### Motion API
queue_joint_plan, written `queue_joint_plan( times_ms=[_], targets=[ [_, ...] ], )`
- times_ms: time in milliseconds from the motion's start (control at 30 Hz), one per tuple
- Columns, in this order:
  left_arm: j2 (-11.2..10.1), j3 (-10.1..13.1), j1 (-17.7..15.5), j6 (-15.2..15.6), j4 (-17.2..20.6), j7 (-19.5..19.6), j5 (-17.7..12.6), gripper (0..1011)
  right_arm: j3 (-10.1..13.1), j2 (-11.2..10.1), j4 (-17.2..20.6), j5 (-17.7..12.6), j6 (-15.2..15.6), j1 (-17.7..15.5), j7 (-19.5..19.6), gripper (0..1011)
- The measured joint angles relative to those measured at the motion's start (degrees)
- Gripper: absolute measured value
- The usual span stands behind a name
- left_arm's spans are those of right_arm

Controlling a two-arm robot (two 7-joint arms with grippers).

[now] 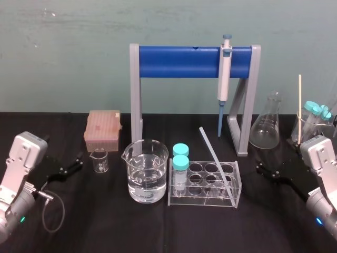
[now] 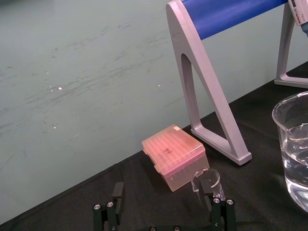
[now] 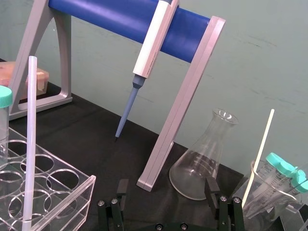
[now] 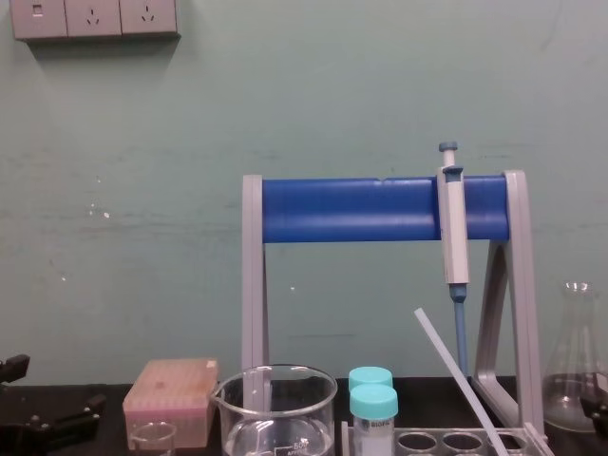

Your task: Pick up the stirring rod with one hand, then place it down.

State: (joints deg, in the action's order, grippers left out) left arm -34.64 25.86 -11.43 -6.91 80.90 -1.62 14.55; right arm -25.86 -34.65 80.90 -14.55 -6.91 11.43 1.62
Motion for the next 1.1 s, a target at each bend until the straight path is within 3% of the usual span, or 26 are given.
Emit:
queue_joint_plan(
  times_ms=[1100],
  targets=[
    [0.0, 0.0, 0.0, 0.0, 0.0, 0.0, 0.0, 1000, 0.0, 0.0, 0.0, 0.0, 0.0, 0.0, 0.0, 1002]
  ],
)
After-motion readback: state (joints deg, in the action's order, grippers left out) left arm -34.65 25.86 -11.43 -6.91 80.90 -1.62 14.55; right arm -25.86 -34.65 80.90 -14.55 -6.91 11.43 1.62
